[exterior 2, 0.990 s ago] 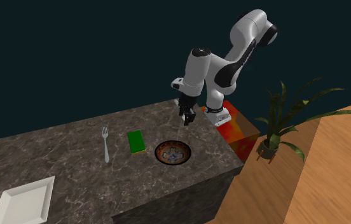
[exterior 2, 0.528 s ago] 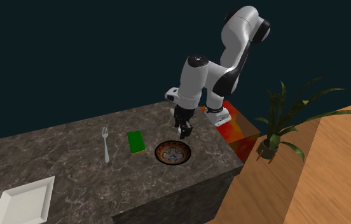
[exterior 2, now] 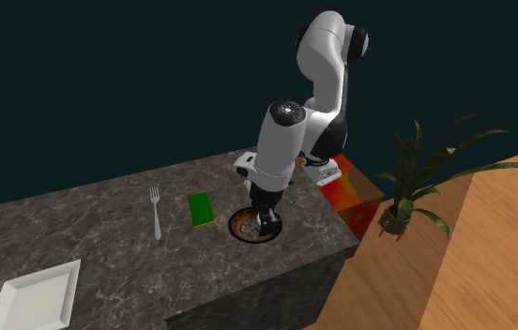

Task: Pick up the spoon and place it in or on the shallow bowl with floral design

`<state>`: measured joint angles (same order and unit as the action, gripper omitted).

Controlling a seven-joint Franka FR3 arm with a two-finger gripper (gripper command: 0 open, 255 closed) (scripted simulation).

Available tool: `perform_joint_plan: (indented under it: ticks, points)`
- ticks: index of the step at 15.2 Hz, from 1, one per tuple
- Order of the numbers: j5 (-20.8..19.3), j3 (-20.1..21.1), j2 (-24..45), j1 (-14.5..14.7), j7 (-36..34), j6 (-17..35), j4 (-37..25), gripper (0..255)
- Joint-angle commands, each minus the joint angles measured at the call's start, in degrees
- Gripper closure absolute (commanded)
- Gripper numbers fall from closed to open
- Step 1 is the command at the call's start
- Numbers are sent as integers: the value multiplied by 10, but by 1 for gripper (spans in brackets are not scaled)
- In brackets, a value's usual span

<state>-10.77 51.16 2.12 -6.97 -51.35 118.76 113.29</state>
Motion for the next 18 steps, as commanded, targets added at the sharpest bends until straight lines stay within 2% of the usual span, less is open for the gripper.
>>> perform_joint_plan:
  ticks: [1,14,18]
  points:
    - [-32,2,33,7,-25,5,-12,255]
    - [-99,-14,89,25,-79,85,40,255]
    - [-99,-14,89,25,-79,85,40,255]
